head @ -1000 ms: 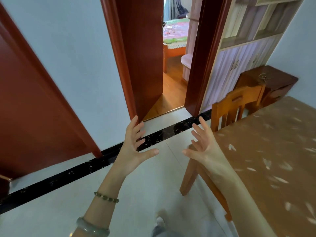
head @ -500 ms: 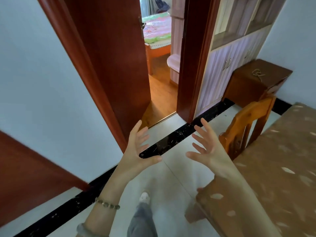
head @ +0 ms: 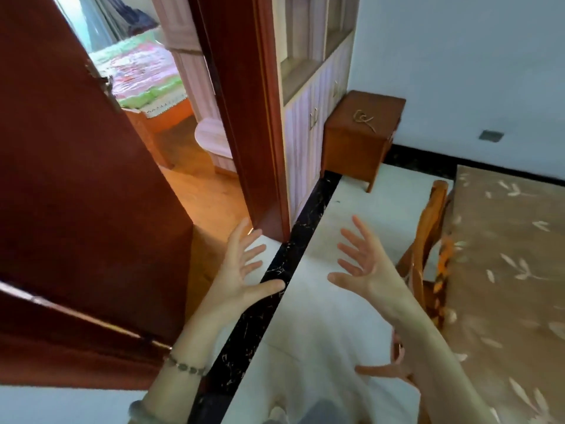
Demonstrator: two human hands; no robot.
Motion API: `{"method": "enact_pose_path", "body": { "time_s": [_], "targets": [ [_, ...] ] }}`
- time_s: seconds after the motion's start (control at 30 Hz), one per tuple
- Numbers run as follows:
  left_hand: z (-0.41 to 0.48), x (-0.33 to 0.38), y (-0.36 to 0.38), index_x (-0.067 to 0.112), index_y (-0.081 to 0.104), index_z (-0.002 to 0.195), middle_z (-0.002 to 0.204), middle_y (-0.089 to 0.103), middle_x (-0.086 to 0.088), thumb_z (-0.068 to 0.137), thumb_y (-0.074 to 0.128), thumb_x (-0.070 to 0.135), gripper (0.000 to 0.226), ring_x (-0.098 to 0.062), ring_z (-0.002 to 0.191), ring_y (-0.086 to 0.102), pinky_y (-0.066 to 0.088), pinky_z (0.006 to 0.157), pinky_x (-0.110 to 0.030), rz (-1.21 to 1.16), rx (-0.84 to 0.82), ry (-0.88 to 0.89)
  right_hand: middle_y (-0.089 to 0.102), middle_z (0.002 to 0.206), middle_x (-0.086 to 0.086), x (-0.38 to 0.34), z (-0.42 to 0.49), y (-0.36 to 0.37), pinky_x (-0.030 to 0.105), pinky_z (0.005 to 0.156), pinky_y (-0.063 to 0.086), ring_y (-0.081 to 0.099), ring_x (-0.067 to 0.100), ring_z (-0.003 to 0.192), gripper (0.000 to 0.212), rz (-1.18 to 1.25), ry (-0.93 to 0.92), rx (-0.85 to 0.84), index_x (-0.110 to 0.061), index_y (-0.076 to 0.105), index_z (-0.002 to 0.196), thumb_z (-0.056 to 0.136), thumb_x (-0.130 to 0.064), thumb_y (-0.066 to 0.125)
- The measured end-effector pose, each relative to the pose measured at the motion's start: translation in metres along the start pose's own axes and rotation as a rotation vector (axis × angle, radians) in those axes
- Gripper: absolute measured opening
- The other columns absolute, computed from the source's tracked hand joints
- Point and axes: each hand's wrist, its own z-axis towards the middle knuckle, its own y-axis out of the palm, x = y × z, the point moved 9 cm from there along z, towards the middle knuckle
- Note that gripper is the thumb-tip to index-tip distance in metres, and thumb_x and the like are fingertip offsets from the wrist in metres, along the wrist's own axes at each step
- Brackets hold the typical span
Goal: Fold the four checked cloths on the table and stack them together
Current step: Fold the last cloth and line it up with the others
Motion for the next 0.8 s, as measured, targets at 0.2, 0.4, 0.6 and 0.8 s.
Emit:
{"method": "enact_pose_path", "body": {
  "time_s": [0.2,0.4,0.6,0.8],
  "targets": [
    [0.117,-0.008,0.016,0.060,0.017,0.137,0.147,0.036,0.014,0.049,0.086,0.060,0.112,-0.004,0.130,0.046,0.042,0.104,-0.031,-0.002,-0.166,0.015,0.029,0.149,-0.006,-0.004,0.067,-0.046,0.034,0.109,0.033,0.034,0.012,0.134,0.104,0.021,0.029,0.153,-0.040,0.009,0.146,0.073,-0.012,0.078],
    [0.246,-0.026,0.051,0.041,0.010,0.147,0.143,0.036,0.019,0.050,0.089,0.051,0.126,-0.002,0.127,0.047,0.044,0.101,-0.024,-0.002,-0.287,0.003,0.031,0.151,-0.007,0.012,0.159,-0.112,0.034,0.109,0.037,0.038,0.007,0.133,0.114,0.025,0.047,0.245,-0.051,0.015,0.138,0.049,-0.050,0.086],
    [0.384,-0.012,0.094,0.042,0.011,0.148,0.147,0.037,0.012,0.052,0.089,0.040,0.123,-0.004,0.128,0.046,0.042,0.106,-0.037,-0.043,-0.359,0.005,0.033,0.149,-0.004,0.005,0.262,-0.196,0.035,0.110,0.036,0.040,0.010,0.131,0.104,0.029,0.055,0.308,-0.045,0.020,0.137,0.057,-0.032,0.085],
    [0.489,-0.003,0.139,0.042,0.010,0.148,0.148,0.037,0.010,0.052,0.086,0.056,0.124,-0.002,0.128,0.046,0.042,0.103,-0.028,-0.064,-0.423,0.017,0.037,0.143,-0.010,-0.005,0.335,-0.271,0.032,0.106,0.041,0.044,0.006,0.128,0.101,-0.001,0.052,0.372,-0.047,0.023,0.138,0.059,-0.020,0.079]
  ]
}}
